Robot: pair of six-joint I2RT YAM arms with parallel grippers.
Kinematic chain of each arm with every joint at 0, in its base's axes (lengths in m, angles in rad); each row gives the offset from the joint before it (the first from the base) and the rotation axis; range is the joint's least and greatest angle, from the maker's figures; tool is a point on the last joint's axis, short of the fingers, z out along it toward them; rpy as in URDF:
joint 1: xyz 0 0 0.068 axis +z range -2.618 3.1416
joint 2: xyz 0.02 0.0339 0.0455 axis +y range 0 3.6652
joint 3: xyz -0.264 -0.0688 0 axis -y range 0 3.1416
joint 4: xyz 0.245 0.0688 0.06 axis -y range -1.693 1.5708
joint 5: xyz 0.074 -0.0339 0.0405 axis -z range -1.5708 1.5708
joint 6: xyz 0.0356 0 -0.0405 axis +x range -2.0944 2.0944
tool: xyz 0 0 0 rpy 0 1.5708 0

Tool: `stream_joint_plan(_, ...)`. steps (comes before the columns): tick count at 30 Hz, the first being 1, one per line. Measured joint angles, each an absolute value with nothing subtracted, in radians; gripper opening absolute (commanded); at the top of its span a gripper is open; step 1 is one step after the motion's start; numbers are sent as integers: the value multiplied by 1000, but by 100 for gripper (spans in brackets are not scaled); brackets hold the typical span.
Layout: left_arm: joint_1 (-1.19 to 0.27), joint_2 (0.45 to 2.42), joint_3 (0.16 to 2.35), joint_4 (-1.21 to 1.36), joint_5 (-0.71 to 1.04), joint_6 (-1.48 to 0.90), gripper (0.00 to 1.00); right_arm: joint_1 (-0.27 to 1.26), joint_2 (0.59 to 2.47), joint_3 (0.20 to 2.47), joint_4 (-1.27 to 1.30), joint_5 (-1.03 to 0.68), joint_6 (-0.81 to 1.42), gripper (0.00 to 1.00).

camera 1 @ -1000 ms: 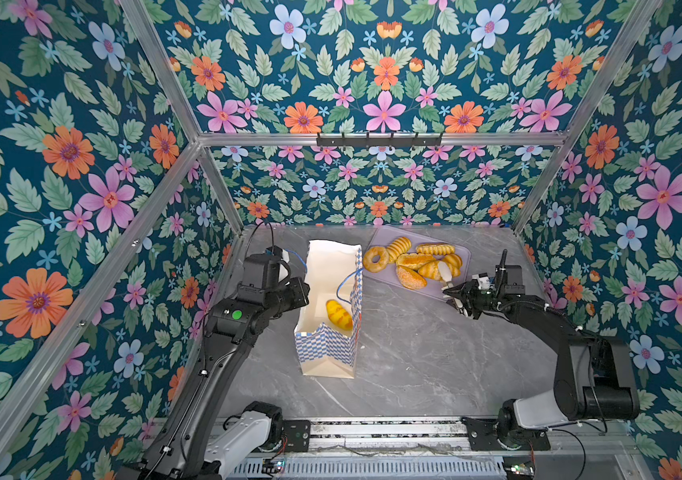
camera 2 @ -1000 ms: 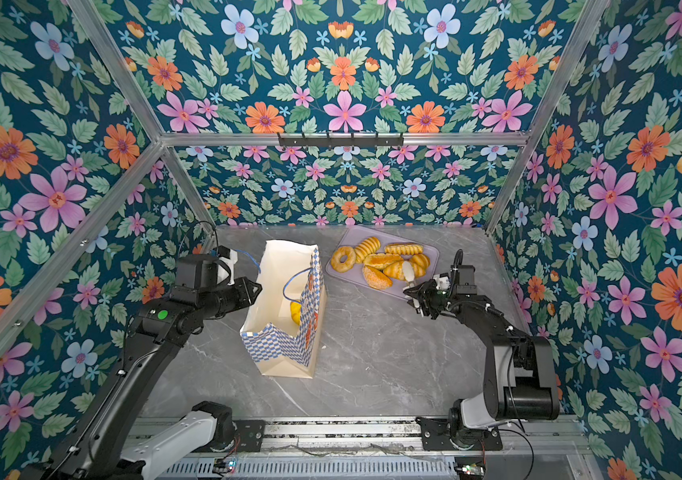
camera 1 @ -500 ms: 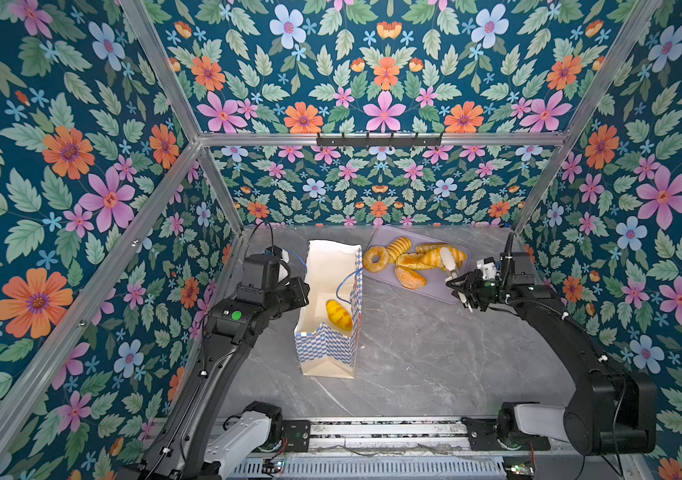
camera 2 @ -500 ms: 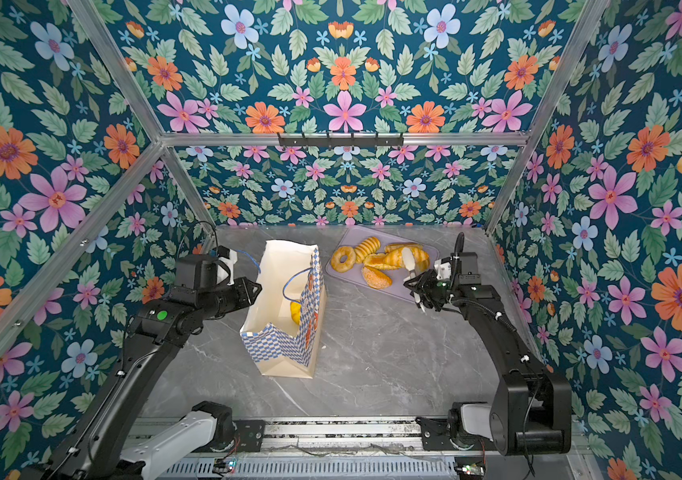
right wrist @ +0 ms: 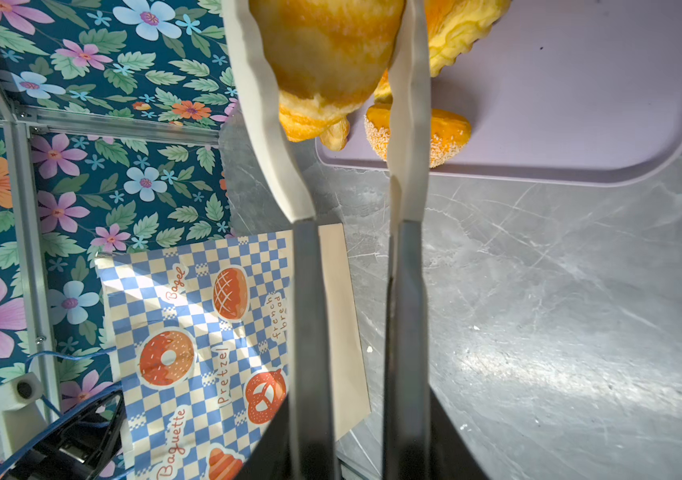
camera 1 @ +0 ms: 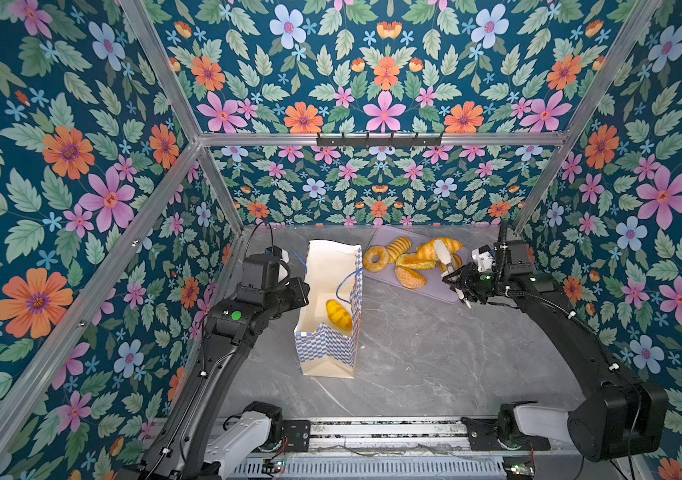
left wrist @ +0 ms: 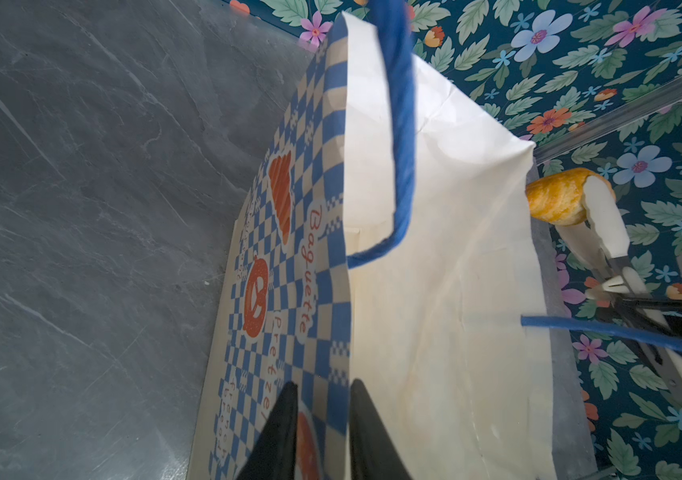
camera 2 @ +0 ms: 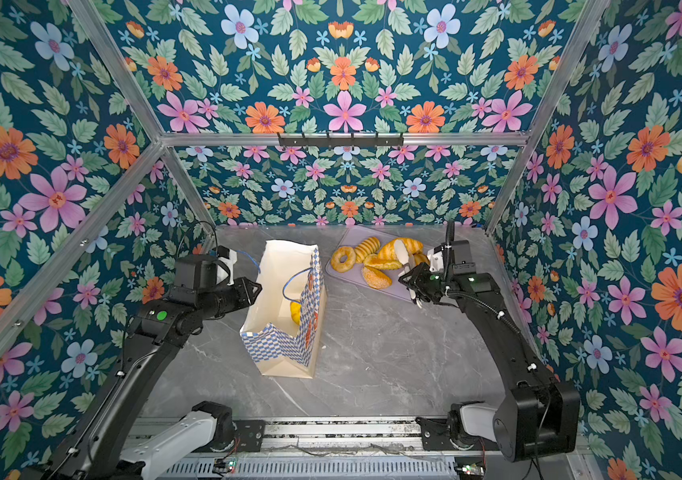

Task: Place the fake bread into the paper bag
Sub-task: 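Pinch the croissant with the tongs and lift it off the tray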

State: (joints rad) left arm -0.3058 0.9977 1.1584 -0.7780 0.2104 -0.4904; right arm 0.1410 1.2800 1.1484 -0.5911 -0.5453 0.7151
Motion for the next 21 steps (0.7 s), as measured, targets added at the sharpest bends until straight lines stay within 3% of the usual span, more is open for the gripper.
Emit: stream_joint_plan(21, -306, 1002, 1163, -778, 211, -490, 23, 463, 1372, 1506, -786, -283, 501, 36)
